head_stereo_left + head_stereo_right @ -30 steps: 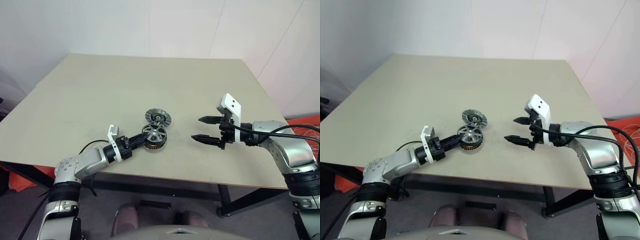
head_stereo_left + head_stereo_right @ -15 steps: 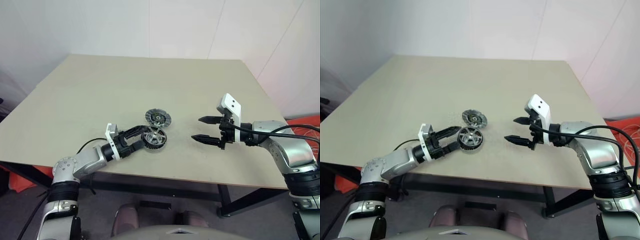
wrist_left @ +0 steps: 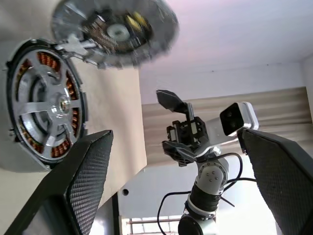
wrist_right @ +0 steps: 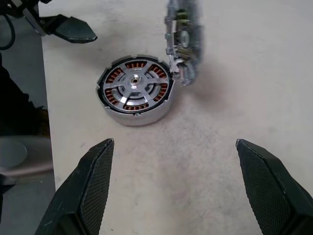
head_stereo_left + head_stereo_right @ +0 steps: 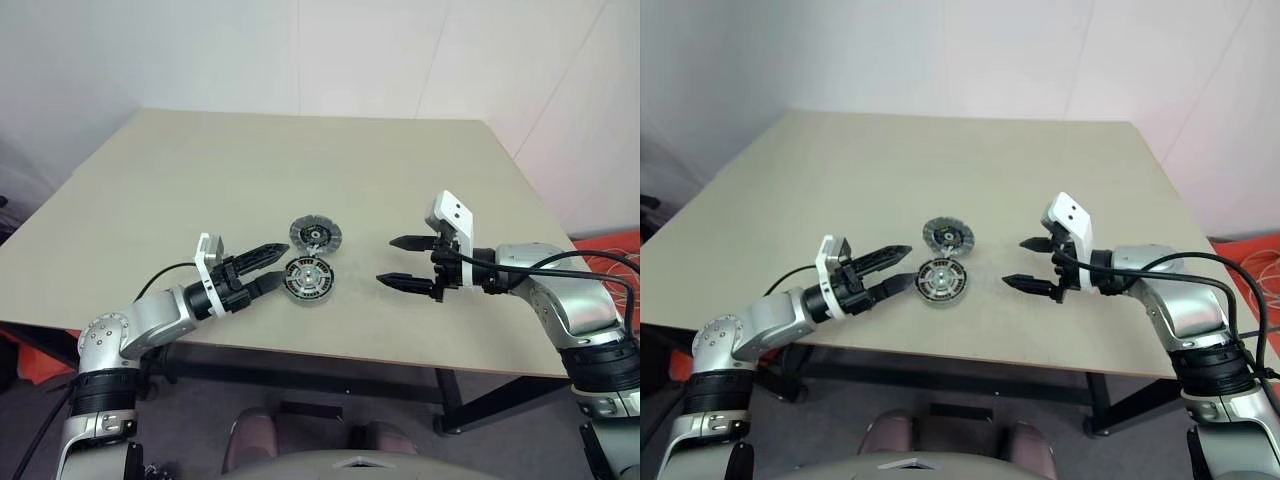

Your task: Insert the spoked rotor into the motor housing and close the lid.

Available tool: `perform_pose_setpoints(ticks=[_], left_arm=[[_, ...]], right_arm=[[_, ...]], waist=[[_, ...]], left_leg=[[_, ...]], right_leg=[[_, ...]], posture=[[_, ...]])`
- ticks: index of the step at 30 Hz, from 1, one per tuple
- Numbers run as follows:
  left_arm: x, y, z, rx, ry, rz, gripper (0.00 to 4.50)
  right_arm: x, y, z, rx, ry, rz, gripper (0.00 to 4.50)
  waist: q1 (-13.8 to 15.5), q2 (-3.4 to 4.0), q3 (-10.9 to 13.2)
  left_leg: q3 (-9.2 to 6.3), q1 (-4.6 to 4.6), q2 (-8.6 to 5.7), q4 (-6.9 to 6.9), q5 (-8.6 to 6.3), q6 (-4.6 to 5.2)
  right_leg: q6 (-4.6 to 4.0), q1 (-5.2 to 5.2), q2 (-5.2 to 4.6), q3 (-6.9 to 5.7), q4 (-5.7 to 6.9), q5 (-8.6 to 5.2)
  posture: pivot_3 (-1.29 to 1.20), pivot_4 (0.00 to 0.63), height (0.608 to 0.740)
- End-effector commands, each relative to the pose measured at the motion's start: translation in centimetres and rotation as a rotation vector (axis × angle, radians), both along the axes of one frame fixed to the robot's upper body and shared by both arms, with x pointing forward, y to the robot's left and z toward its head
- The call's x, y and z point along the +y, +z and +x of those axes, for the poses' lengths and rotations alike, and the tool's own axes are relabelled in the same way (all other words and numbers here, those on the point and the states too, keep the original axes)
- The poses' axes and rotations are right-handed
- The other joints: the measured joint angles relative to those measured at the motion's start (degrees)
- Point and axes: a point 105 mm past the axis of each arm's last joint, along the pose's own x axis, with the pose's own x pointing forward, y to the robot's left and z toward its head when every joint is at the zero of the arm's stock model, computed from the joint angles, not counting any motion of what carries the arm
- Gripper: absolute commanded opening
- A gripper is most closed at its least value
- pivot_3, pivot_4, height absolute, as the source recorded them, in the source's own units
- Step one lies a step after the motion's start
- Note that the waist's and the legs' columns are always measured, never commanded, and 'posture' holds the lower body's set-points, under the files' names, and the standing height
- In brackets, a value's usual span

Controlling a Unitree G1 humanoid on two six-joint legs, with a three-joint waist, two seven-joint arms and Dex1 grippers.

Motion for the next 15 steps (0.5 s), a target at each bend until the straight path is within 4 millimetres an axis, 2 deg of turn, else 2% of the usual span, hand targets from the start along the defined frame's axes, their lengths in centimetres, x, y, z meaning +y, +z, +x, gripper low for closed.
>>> perform_pose_setpoints(ticks=[1, 5, 8, 11, 15], left_arm=[[1.0, 1.1, -0.6, -0.054, 0.014, 0.006, 4.49], [2.4, 1.2, -0.8, -0.069, 0.056, 0.062, 4.49], [5.8, 0.4, 0.6, -0.201, 0.187, 0.399, 4.49], [7.3, 0.3, 1.3, -0.393, 0.204, 0.620, 4.50], [8.5, 0.6, 2.2, -0.638, 0.199, 0.801, 4.50]], right_arm=[[0.5, 1.0, 0.2, -0.048, 0.029, 0.004, 4.50], [0.9, 1.1, 0.1, -0.050, 0.036, 0.016, 4.50], [2.3, 1.8, 0.7, -0.022, 0.009, 0.116, 4.50], [3.5, 1.4, 1.1, 0.022, -0.016, 0.162, 3.86], [5.5, 0.2, 1.0, -0.002, 0.018, 0.140, 2.45]], waist=[[-0.11, 0.00, 0.00], [-0.05, -0.02, -0.01], [-0.29, -0.14, -0.06], [-0.41, -0.11, -0.06], [-0.09, -0.12, -0.06]], left_leg=[[0.01, 0.01, 0.00, 0.00, 0.00, 0.00], [0.00, 0.04, 0.01, 0.00, 0.01, -0.02], [-0.02, 0.09, 0.03, -0.01, 0.04, -0.06], [-0.04, 0.25, 0.04, -0.06, 0.09, -0.15], [-0.04, 0.29, -0.06, -0.08, 0.08, -0.12]], right_leg=[[0.00, 0.00, 0.00, 0.00, 0.00, 0.00], [0.01, -0.01, 0.04, 0.00, 0.00, 0.00], [0.00, -0.03, 0.11, -0.03, 0.01, 0.00], [0.01, -0.04, 0.16, 0.00, -0.02, -0.01], [0.05, 0.03, -0.01, 0.12, -0.08, -0.03]], posture=[[0.00, 0.000, 0.740], [0.00, 0.000, 0.740], [0.00, 0.000, 0.740], [0.00, 0.000, 0.740], [0.00, 0.000, 0.740]])
